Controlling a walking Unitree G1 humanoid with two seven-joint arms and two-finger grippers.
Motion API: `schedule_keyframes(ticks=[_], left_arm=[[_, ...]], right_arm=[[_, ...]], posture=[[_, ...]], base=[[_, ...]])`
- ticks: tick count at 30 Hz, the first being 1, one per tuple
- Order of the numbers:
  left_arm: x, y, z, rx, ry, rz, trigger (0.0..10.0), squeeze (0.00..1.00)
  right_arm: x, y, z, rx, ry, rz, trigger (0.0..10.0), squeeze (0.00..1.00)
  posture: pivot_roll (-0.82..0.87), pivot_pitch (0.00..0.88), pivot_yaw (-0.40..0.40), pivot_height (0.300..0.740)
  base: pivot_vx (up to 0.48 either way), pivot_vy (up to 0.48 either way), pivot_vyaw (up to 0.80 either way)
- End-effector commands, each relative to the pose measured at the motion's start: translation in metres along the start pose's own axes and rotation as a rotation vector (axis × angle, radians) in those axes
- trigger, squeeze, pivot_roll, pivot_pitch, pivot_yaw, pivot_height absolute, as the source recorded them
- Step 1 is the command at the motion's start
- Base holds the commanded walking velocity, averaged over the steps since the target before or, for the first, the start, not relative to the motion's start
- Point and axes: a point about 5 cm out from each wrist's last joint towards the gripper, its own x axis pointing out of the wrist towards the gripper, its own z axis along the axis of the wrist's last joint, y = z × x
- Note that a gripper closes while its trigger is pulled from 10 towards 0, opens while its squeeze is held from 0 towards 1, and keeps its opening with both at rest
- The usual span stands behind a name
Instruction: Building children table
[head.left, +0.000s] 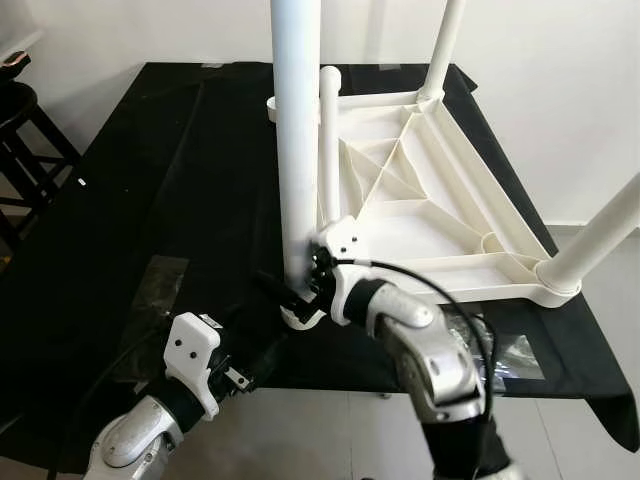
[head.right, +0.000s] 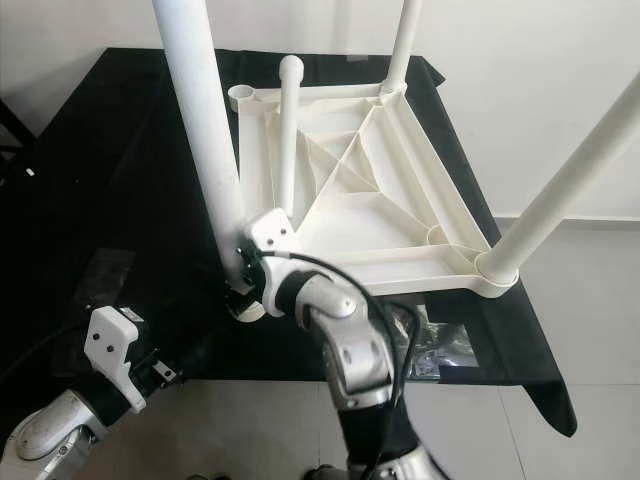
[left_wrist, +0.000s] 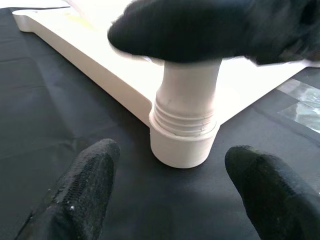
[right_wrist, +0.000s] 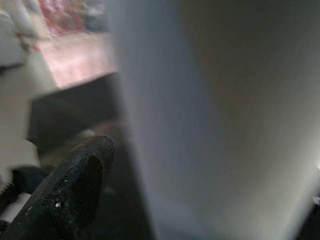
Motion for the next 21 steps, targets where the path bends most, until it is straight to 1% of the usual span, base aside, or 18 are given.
schedule_keyframes(ticks=[1,2,3,4,5,7,8,9,10,14,15,16,19,20,21], left_arm=[[-0.001,-0.001,-0.003,-0.001,0.010,0.006,10.0,0.00],[-0.001,-0.001,-0.003,-0.001,0.010,0.006,10.0,0.00],[-0.001,-0.001,-0.003,-0.001,0.008,0.007,10.0,0.00],[-0.001,-0.001,-0.003,-0.001,0.008,0.006,10.0,0.00],[-0.001,-0.001,-0.003,-0.001,0.008,0.006,10.0,0.00],[-0.001,-0.002,-0.003,-0.002,0.007,0.005,10.0,0.00],[-0.001,-0.002,-0.003,-0.002,0.007,0.005,10.0,0.00],[-0.001,-0.002,-0.003,-0.003,0.007,0.004,10.0,0.00],[-0.002,-0.003,-0.003,-0.004,0.007,0.004,10.0,0.00],[-0.002,-0.003,-0.003,-0.005,0.008,0.005,10.0,0.00],[-0.002,-0.003,-0.003,-0.005,0.008,0.004,10.0,0.00],[-0.003,-0.003,-0.003,-0.005,0.009,0.004,10.0,0.00],[-0.003,-0.004,-0.003,-0.006,0.009,0.004,10.0,0.00],[-0.003,-0.004,-0.003,-0.006,0.009,0.003,10.0,0.00],[-0.003,-0.004,-0.003,-0.006,0.009,0.003,10.0,0.00]], right_arm=[[-0.001,0.006,0.004,-0.057,-0.016,0.181,10.0,0.07],[-0.001,0.006,0.004,-0.057,-0.016,0.181,10.0,0.07],[-0.003,0.004,0.005,-0.069,-0.004,0.252,10.0,0.00],[-0.004,0.002,0.006,-0.093,0.003,0.282,10.0,0.00],[-0.004,0.002,0.006,-0.093,0.003,0.282,10.0,0.00],[-0.007,-0.004,0.009,-0.126,0.018,0.351,10.0,0.00],[-0.007,-0.004,0.009,-0.126,0.018,0.351,10.0,0.00],[-0.009,-0.010,0.012,-0.143,0.025,0.392,10.0,0.00],[-0.013,-0.020,0.019,-0.162,0.031,0.463,10.0,0.00],[-0.015,-0.037,0.023,-0.178,0.056,0.499,10.0,0.00],[-0.015,-0.039,0.023,-0.180,0.061,0.507,10.0,0.00],[-0.017,-0.039,0.023,-0.177,0.072,0.543,9.4,0.00],[-0.020,-0.040,0.022,-0.170,0.084,0.596,9.4,0.00],[-0.022,-0.040,0.022,-0.161,0.088,0.619,0.0,0.00],[-0.022,-0.040,0.022,-0.161,0.088,0.619,0.0,0.00]], posture=[[-0.15,0.149,-0.036,0.740],[-0.15,0.149,-0.036,0.740],[-0.14,0.150,-0.037,0.740],[-0.14,0.150,-0.037,0.740],[-0.14,0.150,-0.037,0.740],[-0.14,0.152,-0.035,0.740],[-0.14,0.152,-0.035,0.740],[-0.14,0.152,-0.035,0.740],[-0.14,0.155,-0.036,0.740],[-0.13,0.160,-0.035,0.740],[-0.13,0.160,-0.035,0.740],[-0.13,0.162,-0.033,0.740],[-0.13,0.162,-0.033,0.740],[-0.13,0.166,-0.031,0.740],[-0.13,0.166,-0.031,0.740]], base=[[0.000,0.000,0.00],[0.000,0.000,0.00],[0.000,0.000,0.00],[0.000,0.000,0.00],[0.000,0.000,0.00],[0.000,0.000,0.00],[0.000,0.000,0.00],[0.000,0.000,0.00],[0.000,0.000,0.00],[0.000,0.000,0.00],[0.000,0.000,0.00],[0.000,0.000,0.00],[0.000,0.000,0.00],[0.000,0.000,0.00],[0.000,0.000,0.00]])
